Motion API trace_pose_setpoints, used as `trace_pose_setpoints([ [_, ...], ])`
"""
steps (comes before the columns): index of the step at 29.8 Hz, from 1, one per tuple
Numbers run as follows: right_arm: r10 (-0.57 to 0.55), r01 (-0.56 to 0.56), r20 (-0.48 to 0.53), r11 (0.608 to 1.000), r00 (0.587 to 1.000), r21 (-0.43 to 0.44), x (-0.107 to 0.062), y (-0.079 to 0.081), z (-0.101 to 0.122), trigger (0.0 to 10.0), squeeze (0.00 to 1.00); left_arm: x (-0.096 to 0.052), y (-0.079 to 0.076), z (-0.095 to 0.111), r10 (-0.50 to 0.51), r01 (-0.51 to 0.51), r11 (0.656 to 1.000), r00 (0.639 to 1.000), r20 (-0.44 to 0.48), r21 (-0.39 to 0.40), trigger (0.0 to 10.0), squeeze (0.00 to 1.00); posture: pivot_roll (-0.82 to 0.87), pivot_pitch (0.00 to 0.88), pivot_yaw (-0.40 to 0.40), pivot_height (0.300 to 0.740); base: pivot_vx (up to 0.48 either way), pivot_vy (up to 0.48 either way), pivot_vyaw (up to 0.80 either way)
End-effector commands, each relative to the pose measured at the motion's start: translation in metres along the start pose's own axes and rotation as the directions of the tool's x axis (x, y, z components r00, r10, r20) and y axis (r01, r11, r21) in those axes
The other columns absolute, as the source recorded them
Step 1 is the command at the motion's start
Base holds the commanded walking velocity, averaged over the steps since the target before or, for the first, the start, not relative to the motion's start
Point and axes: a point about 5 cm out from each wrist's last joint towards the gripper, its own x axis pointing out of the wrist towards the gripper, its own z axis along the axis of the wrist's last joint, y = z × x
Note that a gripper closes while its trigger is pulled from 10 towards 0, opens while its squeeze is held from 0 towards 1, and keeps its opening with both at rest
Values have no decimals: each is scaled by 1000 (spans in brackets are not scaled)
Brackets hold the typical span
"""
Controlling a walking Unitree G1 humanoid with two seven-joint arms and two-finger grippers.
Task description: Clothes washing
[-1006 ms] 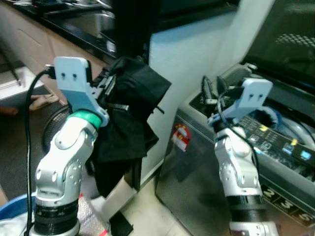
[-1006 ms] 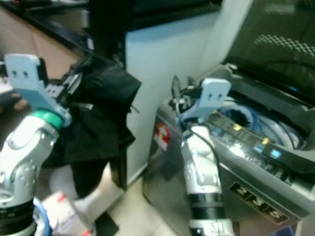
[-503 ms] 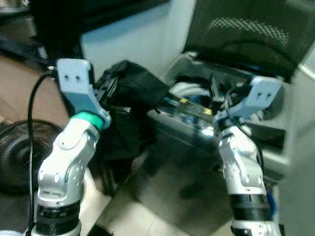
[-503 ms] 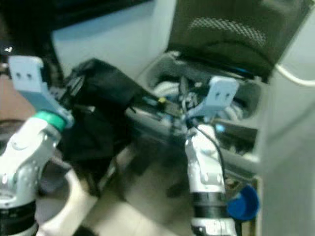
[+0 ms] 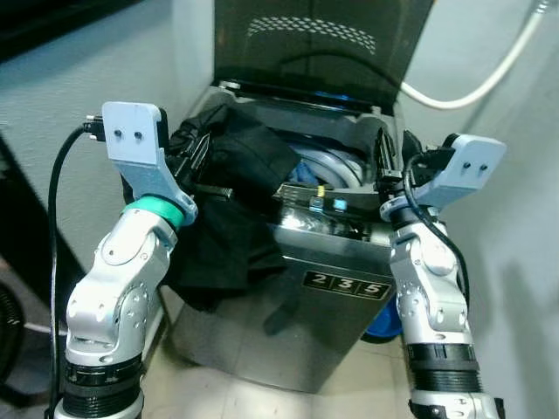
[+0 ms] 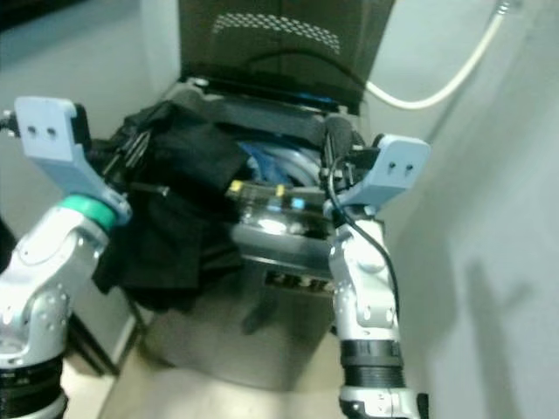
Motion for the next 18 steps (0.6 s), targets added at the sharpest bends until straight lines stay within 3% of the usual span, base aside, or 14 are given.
trace_pose_setpoints([
  [1, -15, 15, -2, 1000, 1000, 11, 0, -2, 0, 10000, 0, -1, -2, 4, -8, 8, 1000, 1000, 16, 4, 10000, 0, 58, 40, 3, 740, 0, 0, -800],
  [9, -26, 26, -1, 1000, 1000, 8, 0, -3, 0, 10000, 0, 0, -2, 5, -5, 5, 1000, 1000, 19, 2, 10000, 0, 58, 40, 2, 740, 0, 0, -800],
  [14, -32, 32, -4, 999, 999, -7, 0, -5, 0, 10000, 0, 0, -2, 5, -6, 6, 1000, 1000, 19, 3, 10000, 0, 58, 40, 2, 740, 0, 0, -300],
  [18, -34, 34, -11, 999, 999, -4, 0, -5, -1, 10000, 0, 0, -2, 4, -7, 7, 1000, 1000, 16, 3, 10000, 0, 58, 40, 2, 740, 0, 0, -800],
])
